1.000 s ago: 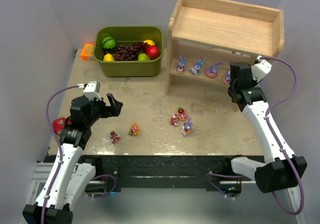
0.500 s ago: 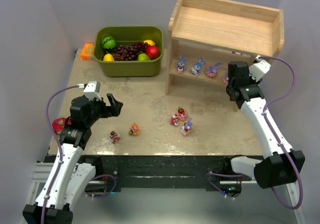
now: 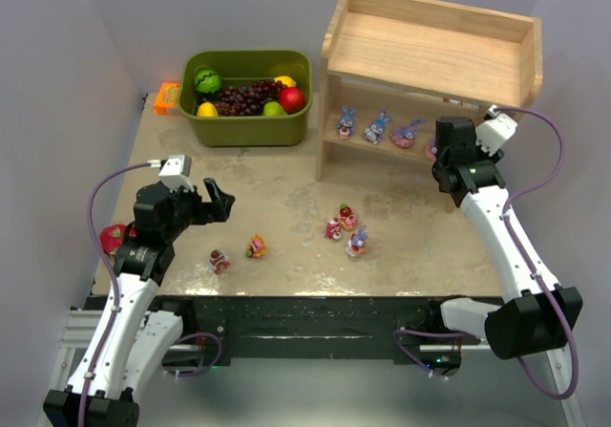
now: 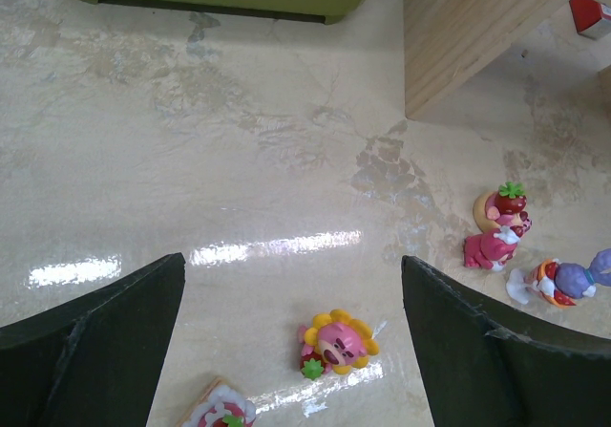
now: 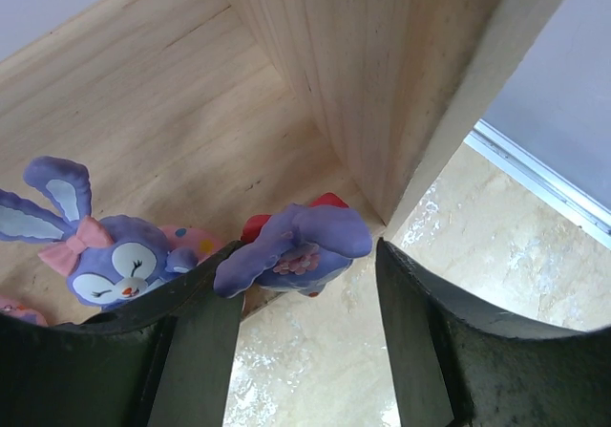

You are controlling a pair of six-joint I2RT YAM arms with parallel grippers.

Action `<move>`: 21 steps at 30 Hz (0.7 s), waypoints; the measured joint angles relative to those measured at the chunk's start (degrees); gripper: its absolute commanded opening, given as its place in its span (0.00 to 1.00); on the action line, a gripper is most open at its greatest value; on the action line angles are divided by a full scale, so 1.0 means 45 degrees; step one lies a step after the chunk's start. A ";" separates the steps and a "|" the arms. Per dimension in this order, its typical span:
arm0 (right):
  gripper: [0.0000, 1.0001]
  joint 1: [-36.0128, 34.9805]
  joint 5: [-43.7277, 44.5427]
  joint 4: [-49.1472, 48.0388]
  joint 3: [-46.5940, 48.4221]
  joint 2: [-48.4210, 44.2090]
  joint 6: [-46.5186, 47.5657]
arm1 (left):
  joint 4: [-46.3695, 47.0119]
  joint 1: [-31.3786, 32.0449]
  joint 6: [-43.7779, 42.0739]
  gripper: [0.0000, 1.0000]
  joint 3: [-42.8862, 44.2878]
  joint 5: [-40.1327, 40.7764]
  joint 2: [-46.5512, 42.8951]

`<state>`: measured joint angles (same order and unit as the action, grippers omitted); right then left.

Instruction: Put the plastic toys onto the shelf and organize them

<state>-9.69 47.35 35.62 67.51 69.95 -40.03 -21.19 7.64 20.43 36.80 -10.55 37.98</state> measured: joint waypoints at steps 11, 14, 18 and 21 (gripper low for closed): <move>0.64 0.0019 -0.0733 0.0248 0.0141 -0.0461 0.0665 | -0.0005 0.0000 0.0000 1.00 0.0000 0.0000 0.0000; 0.64 0.0024 -0.0967 0.0374 0.0141 -0.0646 0.0767 | -0.0005 0.0000 0.0000 0.99 0.0000 0.0000 -0.0005; 0.66 0.0019 -0.1122 0.0359 0.0141 -0.1341 0.0957 | -0.0005 0.0000 0.0000 0.99 0.0000 0.0000 -0.0005; 0.62 0.0024 -0.1219 0.0355 0.0141 -0.1938 0.1112 | -0.0005 0.0000 0.0000 1.00 0.0000 0.0000 -0.0005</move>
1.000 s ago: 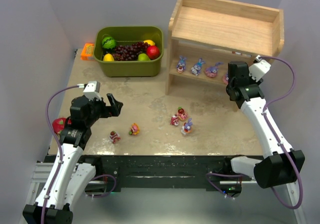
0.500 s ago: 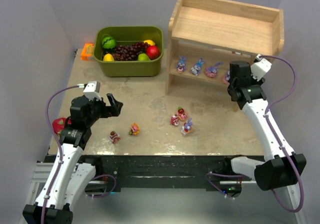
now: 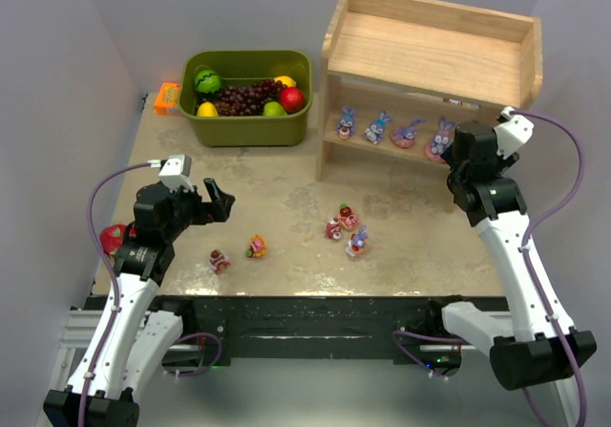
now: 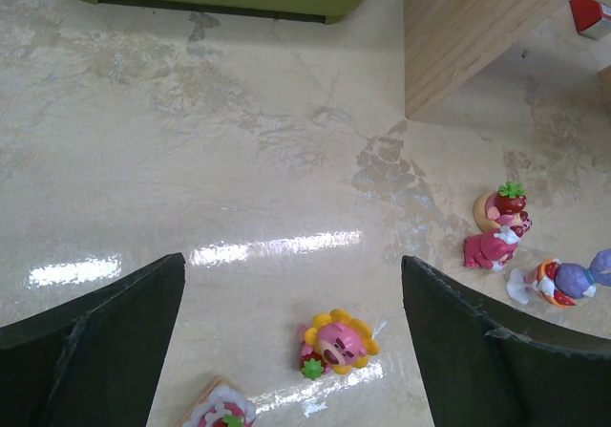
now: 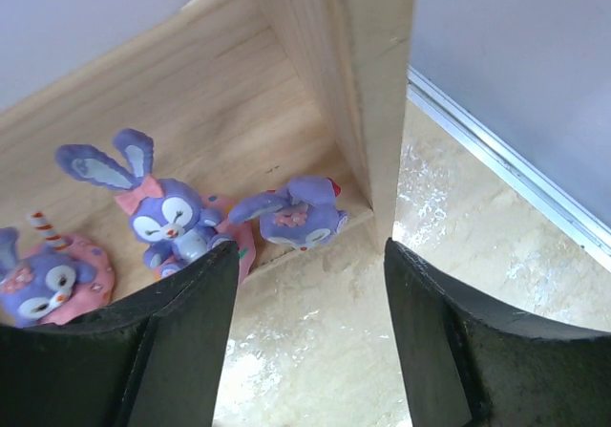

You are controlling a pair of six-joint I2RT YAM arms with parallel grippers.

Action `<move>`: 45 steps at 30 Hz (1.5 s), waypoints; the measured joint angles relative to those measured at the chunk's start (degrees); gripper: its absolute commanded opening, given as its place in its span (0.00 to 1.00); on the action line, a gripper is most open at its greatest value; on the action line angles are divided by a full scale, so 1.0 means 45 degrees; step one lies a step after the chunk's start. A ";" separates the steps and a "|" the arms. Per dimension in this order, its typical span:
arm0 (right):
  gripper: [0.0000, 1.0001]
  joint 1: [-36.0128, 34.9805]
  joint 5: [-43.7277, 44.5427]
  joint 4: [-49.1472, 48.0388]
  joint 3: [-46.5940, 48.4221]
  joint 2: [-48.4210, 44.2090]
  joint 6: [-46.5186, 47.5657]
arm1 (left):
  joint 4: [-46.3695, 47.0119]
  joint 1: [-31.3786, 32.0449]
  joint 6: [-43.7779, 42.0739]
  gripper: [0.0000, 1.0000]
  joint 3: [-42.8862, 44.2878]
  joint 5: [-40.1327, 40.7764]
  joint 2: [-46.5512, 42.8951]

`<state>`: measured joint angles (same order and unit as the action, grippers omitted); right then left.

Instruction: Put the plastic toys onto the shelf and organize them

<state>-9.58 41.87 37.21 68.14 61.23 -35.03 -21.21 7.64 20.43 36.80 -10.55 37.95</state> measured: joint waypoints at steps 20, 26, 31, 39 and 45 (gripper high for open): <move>0.00 0.0000 -0.0928 -0.0918 -0.2341 -0.1885 0.1025 | -0.0024 0.0000 0.0000 1.00 0.0000 0.0019 -0.0005; 0.00 0.0000 -0.0928 -0.1477 -0.2521 -0.1287 0.1049 | -0.0068 0.0000 0.0000 1.00 0.0000 0.0083 -0.0005; 0.00 0.0000 -0.0806 -0.1987 -0.2652 -0.1214 0.1200 | -0.0068 0.0000 0.0000 0.99 0.0000 0.0117 0.0068; 0.00 0.0000 -0.0563 -0.2667 -0.2841 -0.0816 0.1506 | -0.0078 0.0000 0.0000 0.99 0.0000 0.0141 0.0160; 0.00 0.0000 -0.0427 -0.3050 -0.2982 -0.0646 0.1773 | -0.0078 0.0000 0.0000 1.00 0.0000 0.0170 0.0160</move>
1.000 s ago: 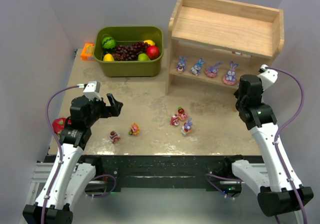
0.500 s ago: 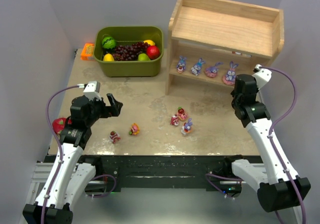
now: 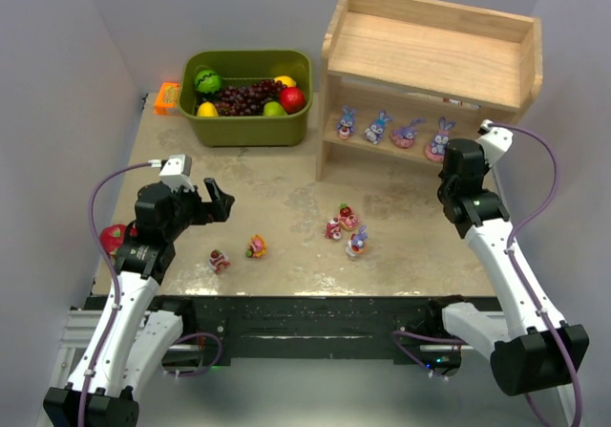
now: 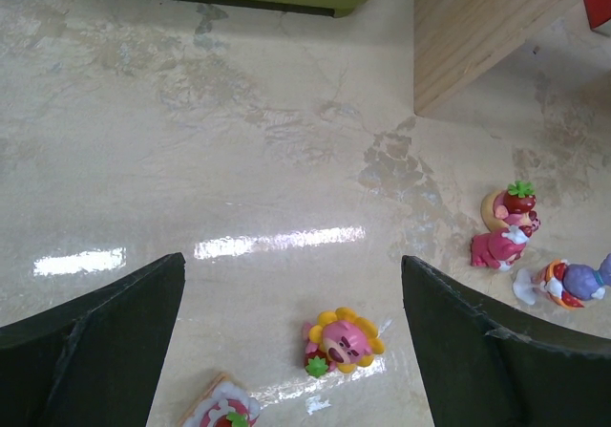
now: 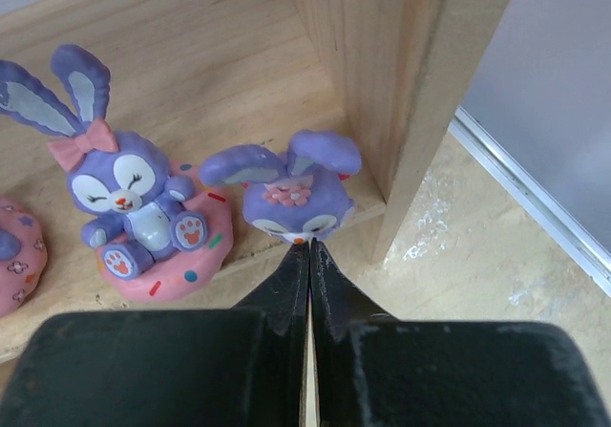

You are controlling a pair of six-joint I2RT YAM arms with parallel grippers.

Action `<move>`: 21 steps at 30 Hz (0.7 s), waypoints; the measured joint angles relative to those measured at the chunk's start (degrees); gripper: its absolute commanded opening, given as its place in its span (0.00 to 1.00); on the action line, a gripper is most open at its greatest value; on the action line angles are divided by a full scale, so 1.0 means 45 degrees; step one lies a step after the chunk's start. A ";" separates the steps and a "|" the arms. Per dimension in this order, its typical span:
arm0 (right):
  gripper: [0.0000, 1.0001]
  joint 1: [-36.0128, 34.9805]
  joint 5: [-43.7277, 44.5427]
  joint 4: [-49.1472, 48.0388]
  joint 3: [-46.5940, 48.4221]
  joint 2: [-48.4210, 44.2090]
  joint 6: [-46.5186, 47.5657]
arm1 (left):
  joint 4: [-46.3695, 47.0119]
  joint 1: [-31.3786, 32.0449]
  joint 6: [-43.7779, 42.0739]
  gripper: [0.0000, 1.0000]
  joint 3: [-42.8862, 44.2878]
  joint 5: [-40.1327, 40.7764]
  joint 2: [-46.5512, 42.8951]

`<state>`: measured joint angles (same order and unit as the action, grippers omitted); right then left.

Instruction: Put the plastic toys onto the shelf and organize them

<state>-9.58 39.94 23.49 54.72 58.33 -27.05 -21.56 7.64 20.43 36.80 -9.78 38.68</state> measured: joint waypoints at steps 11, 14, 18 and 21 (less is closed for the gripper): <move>0.00 0.0000 0.0350 -0.0559 -0.0165 0.0481 0.0306 | -0.0005 0.0000 0.0000 1.00 0.0000 0.0044 0.0039; 0.00 0.0005 0.0568 -0.0597 -0.0165 0.0481 0.0364 | -0.0010 0.0000 0.0000 1.00 0.0000 0.0039 0.0097; 0.00 0.0039 0.0806 -0.0675 -0.0175 0.0481 0.0432 | -0.0044 0.0000 0.0000 1.00 0.0000 0.0044 0.0107; 0.00 0.0063 0.0952 -0.0748 -0.0189 0.0481 0.0520 | -0.0078 0.0000 0.0000 0.99 0.0000 0.0044 0.0107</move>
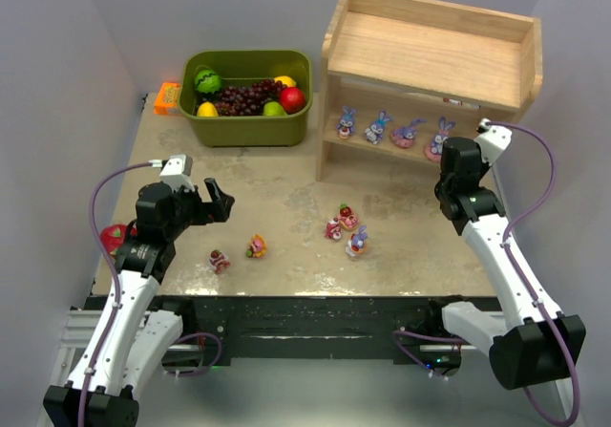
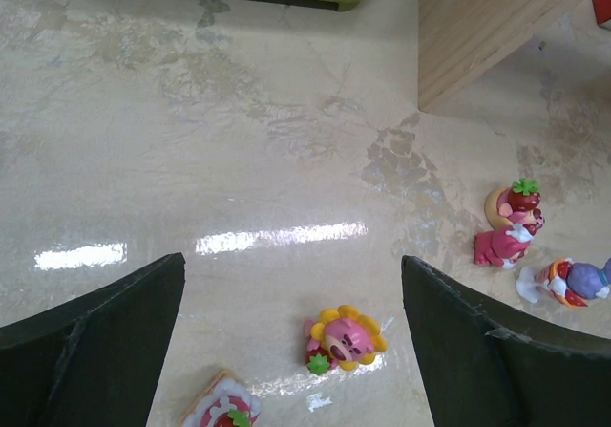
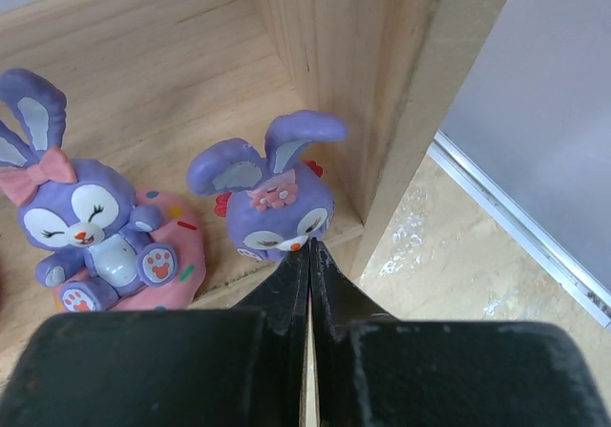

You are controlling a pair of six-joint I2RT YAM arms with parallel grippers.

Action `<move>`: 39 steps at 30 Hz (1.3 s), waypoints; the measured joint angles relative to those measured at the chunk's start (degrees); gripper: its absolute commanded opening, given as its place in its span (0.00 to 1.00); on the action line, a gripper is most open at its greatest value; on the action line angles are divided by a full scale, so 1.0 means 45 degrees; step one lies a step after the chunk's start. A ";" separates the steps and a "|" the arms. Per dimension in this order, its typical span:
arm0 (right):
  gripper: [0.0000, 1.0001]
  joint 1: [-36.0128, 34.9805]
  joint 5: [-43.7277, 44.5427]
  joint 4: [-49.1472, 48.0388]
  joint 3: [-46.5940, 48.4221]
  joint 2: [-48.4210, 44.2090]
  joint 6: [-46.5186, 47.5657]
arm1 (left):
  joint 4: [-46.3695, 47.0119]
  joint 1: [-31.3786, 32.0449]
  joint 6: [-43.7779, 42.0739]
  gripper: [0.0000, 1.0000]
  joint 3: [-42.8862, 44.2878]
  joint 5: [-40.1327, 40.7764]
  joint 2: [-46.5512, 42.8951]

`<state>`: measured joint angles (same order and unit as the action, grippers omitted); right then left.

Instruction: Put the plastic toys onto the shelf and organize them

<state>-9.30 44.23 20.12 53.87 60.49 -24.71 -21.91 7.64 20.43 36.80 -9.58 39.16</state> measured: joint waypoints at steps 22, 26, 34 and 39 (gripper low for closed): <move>0.55 0.0102 -0.2535 0.1909 0.1331 -0.0976 0.0423 | -0.0005 0.0000 0.0000 1.00 0.0000 0.0000 0.0024; 0.59 0.0102 -0.3235 0.2074 0.1331 -0.0971 0.0515 | -0.0005 0.0000 0.0000 0.99 0.0000 0.0000 0.0024; 0.61 0.0102 -0.4473 0.1059 0.1039 -0.0937 0.0753 | -0.0005 0.0000 0.0000 1.00 0.0000 0.0000 0.0024; 0.64 0.0102 -0.4745 0.0330 0.0942 -0.0656 0.0894 | -0.0005 0.0000 0.0000 0.99 0.0000 0.0000 0.0024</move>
<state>-8.84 22.87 21.61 58.11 57.54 -20.69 -21.93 7.64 20.43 36.80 -9.58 39.27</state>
